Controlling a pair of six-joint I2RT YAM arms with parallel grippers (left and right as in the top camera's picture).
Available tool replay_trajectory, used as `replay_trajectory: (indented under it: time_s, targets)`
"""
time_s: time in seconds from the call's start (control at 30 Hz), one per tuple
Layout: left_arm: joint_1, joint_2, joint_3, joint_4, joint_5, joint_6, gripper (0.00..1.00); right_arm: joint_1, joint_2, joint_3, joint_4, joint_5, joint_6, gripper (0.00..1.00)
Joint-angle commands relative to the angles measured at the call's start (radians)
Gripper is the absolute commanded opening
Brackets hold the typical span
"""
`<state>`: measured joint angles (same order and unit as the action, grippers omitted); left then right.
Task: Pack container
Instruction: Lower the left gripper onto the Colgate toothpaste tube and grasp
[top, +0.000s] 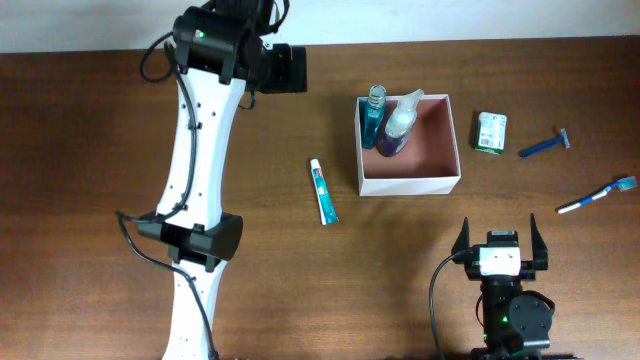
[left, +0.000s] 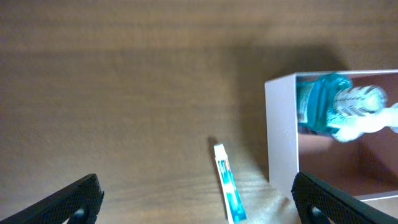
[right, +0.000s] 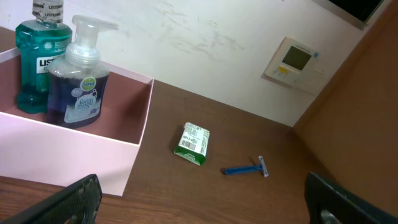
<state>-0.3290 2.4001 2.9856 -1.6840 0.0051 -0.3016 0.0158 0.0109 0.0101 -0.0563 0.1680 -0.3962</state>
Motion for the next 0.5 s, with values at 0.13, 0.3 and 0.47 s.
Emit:
replay_trajectory:
  time_s: [0.13, 0.3, 0.47]
  targets:
    - [-0.06, 0.029, -0.257, -0.003, 0.036, -0.095, 0.99, 0.01, -0.007, -0.005, -0.008, 0.017, 0.0, 0.99]
    - [-0.101, 0.029, -0.381, -0.004, 0.037, -0.14, 0.99, 0.01, -0.007, -0.005, -0.008, 0.016, 0.0, 0.99]
    - [-0.125, 0.029, -0.467, 0.016, 0.037, -0.192, 0.99, 0.01, -0.007, -0.005, -0.008, 0.017, 0.0, 0.99]
